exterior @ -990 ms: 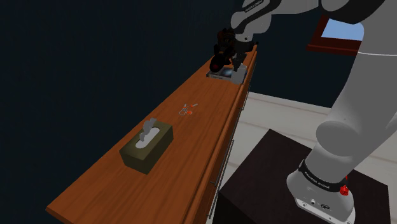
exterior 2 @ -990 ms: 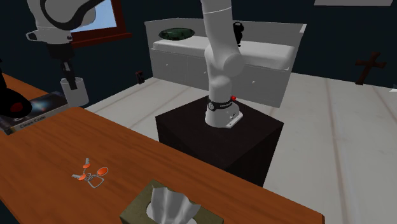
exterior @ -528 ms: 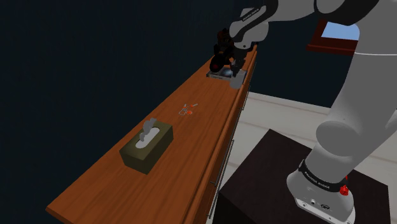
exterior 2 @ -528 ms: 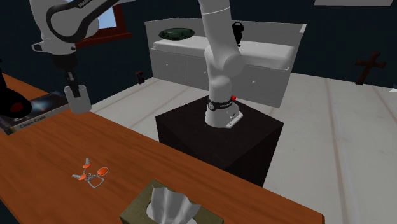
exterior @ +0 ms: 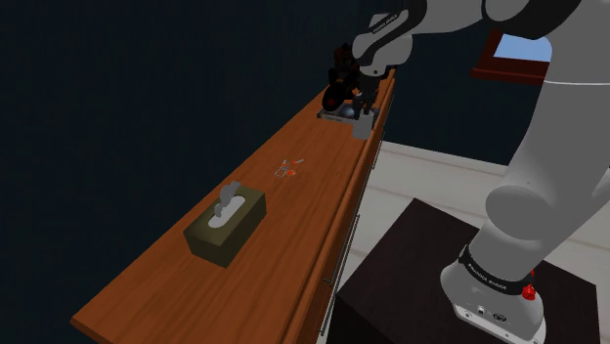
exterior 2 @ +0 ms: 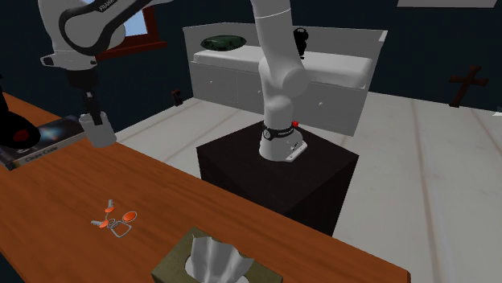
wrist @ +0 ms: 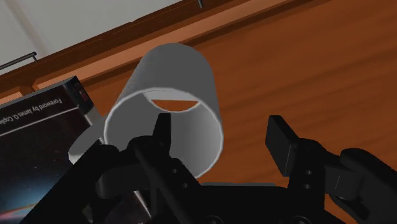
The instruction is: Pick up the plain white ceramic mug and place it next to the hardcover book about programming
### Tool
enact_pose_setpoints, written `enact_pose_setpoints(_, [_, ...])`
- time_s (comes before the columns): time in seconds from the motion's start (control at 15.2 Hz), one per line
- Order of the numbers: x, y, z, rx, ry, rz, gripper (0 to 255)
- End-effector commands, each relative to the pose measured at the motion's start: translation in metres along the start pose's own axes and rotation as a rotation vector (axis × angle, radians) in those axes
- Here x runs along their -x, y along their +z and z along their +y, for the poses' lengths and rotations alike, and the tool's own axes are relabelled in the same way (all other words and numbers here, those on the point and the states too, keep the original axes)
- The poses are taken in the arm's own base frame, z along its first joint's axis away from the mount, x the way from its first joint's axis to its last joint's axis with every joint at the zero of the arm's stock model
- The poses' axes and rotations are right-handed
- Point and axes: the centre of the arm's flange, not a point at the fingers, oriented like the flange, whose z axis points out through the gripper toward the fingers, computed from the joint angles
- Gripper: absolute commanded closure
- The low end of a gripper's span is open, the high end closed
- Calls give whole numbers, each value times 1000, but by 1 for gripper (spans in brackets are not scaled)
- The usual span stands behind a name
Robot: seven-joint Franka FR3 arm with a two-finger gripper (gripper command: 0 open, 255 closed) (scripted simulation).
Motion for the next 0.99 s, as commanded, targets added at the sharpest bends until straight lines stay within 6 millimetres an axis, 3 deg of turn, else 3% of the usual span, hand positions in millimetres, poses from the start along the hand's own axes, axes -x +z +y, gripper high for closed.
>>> enact_pose_setpoints(0.0, [0, 0, 0, 0, 0, 0, 0])
enact_pose_setpoints(0.2, [0, 0, 0, 0, 0, 0, 0])
enact_pose_setpoints(0.46, [0, -50, 0, 0, 0, 0, 0])
enact_pose_setpoints(0.92, [0, -50, 0, 0, 0, 0, 0])
